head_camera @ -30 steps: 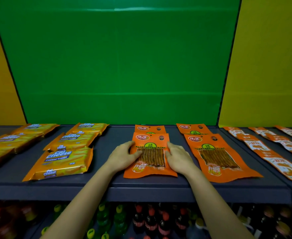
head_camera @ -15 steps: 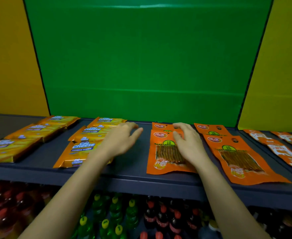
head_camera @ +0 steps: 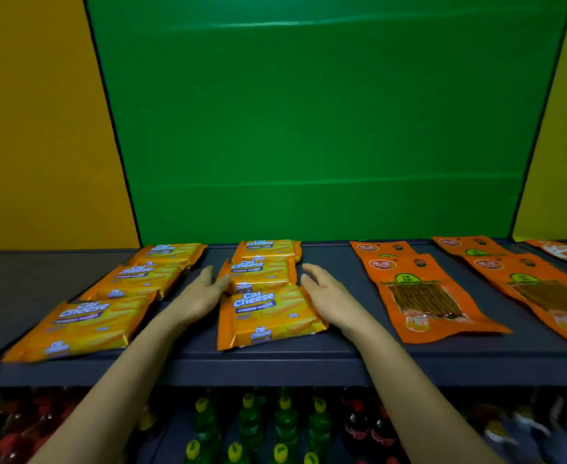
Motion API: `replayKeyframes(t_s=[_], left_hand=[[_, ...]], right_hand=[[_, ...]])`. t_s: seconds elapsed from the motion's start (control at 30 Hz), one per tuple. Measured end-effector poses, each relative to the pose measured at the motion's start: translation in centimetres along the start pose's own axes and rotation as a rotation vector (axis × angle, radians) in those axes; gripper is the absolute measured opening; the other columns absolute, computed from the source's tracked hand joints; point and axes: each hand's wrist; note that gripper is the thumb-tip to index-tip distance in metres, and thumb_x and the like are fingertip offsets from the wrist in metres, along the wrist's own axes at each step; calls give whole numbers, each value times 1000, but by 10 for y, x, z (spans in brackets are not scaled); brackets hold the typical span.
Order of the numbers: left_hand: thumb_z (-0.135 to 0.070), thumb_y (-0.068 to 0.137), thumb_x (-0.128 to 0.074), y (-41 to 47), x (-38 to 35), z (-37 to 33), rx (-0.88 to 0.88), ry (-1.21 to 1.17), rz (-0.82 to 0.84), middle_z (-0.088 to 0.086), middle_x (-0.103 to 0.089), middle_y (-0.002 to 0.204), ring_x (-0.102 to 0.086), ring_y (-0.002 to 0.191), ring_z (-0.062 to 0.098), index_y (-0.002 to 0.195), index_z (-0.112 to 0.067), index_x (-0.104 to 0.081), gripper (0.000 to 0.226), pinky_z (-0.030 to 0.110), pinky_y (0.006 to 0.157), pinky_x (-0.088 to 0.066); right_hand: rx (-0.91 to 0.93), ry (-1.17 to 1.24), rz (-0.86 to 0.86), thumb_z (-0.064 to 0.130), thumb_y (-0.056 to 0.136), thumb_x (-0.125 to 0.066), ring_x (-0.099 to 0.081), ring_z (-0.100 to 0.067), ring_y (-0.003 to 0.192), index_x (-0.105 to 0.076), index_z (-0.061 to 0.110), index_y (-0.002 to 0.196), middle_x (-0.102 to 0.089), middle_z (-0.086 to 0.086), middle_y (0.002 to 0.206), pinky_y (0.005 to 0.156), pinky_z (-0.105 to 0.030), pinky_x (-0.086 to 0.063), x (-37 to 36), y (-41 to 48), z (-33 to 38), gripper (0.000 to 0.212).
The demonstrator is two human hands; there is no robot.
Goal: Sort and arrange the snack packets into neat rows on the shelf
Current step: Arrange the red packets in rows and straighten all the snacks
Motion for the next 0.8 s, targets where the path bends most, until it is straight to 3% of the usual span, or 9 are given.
replayKeyframes(t_s=[0.13,0.2,0.27,0.33,0.43,0.8], left_hand=[[-26,98,-41,0,-6,-1,-63,-140,65,-7,-39,133,-46,118,15,143,-7,-27,50,23,94,-32],[-27,97,-45,-1,-7,-1,-86,-191,66,2,-44,138,-50,117,18,141,-12,-32,49,29,103,-36],[-41,88,-53,0,-6,1,-116,-192,105,4,-43,144,-50,124,22,139,-25,-34,57,41,110,-35],[-51,81,-54,-1,-6,1,-131,-165,153,3,-37,149,-44,131,22,142,-28,-30,69,43,112,-31],[-31,96,-43,-3,-11,-3,-143,-87,112,5,-27,153,-32,138,21,147,-15,-20,58,34,114,-25],[-32,97,-41,0,-32,-16,-238,-57,157,3,-36,145,-41,131,21,145,-19,-24,53,37,110,-33]], right_hand=[[-60,18,-30,16,100,-33,-38,-20,135,-35,13,142,-39,-5,148,107,-28,-31,-13,2,4,43],[-61,42,-51,12,98,-34,-49,-22,124,-44,17,136,-50,-6,138,100,-31,-39,-18,3,7,40],[-67,47,-83,11,98,-32,-52,-22,120,-46,20,135,-53,-5,136,99,-33,-43,-23,3,8,41],[-69,4,-103,11,98,-31,-48,-23,125,-42,18,139,-49,-4,140,104,-34,-40,-27,4,6,43],[-90,-44,-104,14,99,-30,-37,-22,135,-34,15,144,-39,-4,149,113,-35,-30,-27,4,4,46],[-105,-86,-121,17,101,-32,-34,-21,137,-30,16,146,-34,-3,151,113,-33,-29,-5,-3,-12,45]])
Point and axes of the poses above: each hand's wrist, its own y-axis towards the middle knuckle, its own x-axis out of the back of the hand, z = x × y
